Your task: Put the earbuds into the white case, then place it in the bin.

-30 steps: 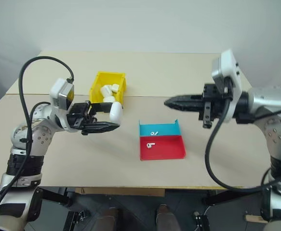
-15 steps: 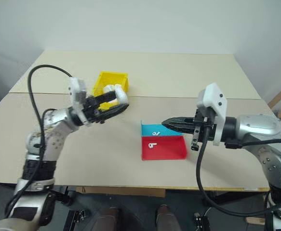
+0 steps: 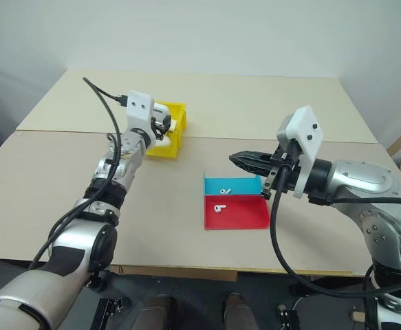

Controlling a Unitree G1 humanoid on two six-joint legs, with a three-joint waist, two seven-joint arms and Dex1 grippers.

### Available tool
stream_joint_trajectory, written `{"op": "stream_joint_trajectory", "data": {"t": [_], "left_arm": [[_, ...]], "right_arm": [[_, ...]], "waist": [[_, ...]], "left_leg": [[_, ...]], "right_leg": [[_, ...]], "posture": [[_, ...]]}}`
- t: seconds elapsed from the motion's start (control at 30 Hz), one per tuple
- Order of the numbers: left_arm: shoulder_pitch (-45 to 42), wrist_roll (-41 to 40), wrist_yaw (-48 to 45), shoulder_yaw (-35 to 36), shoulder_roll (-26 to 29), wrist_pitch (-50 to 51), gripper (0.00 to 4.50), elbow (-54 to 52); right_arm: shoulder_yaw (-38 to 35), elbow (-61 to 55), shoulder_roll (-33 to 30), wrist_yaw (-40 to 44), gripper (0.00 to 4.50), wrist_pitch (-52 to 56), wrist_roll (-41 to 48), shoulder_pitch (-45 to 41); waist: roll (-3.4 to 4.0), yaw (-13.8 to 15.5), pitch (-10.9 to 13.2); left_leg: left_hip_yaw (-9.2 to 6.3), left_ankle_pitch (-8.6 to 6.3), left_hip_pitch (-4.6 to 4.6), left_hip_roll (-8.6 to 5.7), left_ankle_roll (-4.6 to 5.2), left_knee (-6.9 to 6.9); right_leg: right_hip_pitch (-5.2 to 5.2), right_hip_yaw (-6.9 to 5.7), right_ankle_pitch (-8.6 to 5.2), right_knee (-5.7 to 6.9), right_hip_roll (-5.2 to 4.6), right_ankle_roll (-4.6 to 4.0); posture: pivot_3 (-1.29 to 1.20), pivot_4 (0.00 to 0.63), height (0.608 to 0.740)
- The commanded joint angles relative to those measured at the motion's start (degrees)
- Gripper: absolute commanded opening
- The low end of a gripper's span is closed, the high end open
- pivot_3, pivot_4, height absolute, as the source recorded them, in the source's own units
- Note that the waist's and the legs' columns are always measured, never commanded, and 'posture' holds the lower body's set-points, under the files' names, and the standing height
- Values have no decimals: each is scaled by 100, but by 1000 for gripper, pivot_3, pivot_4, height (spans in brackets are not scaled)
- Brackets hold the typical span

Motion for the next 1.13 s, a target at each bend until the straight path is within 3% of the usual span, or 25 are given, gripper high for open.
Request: {"op": "stream_joint_trajectory", "data": {"t": [0.03, 0.07, 0.2, 0.37, 0.5, 0.73, 1.0, 1.13], "left_arm": [[-388, 141, 139, 21, 6, -351, 4132, 410], [-412, 98, 81, 60, 13, -363, 4478, 415], [-205, -37, -345, 125, 150, -416, 4478, -156], [504, -623, -1545, 258, 578, 379, 4478, -1942], [1693, -1700, -3393, 320, 1523, 1429, 4478, -4145], [3606, -3261, -5338, 713, 3017, 2430, 4478, -6721], [4757, -4952, -6393, 1575, 4238, 3667, 4478, -7809], [5050, -4914, -6128, 1718, 4299, 3586, 4478, -8022]], "right_arm": [[-247, -293, -51, -134, 0, 24, 241, 40], [-282, -317, -59, -174, 0, 29, 287, 63], [-418, -381, -63, -334, 0, 29, 484, 150], [-486, -396, -86, -377, 0, -20, 653, 207], [-430, -294, 3, -302, 0, -242, 514, 375], [-363, -205, 22, -73, 0, -673, 53, 1045], [-436, 44, -200, 860, 0, -1446, -581, 1841], [-513, 138, -276, 1114, 0, -1510, -500, 1817]], "waist": [[0, -8, 0], [0, -12, 0], [0, -17, 0], [2, -47, -1], [6, -116, -3], [5, -142, -4], [5, -176, -3], [6, -182, -4]], "left_leg": [[0, 0, 0, 0, 0, 0], [0, 0, 1, 0, 0, 0], [0, 0, 5, 0, -1, 0], [1, 0, 6, 3, -1, -2], [2, 1, 14, 5, -1, -4], [2, 4, 18, 11, -7, -4], [7, 4, 25, 16, -7, -4], [9, 3, 28, 21, -5, -6]], "right_leg": [[1, 0, 0, 0, 0, 0], [0, 0, 0, 2, 0, 0], [1, 1, 0, 7, 0, 0], [-1, 3, 0, 9, 1, 0], [2, 6, 0, 14, 3, -1], [9, 1, -1, 11, 1, -1], [11, 3, -3, 10, 6, 0], [11, 2, -5, 11, 9, -4]], "posture": [[0, 150, 740], [0, 150, 740], [0, 150, 740], [0, 150, 740], [0, 150, 740], [0, 150, 740], [0, 150, 740], [0, 150, 740]]}}
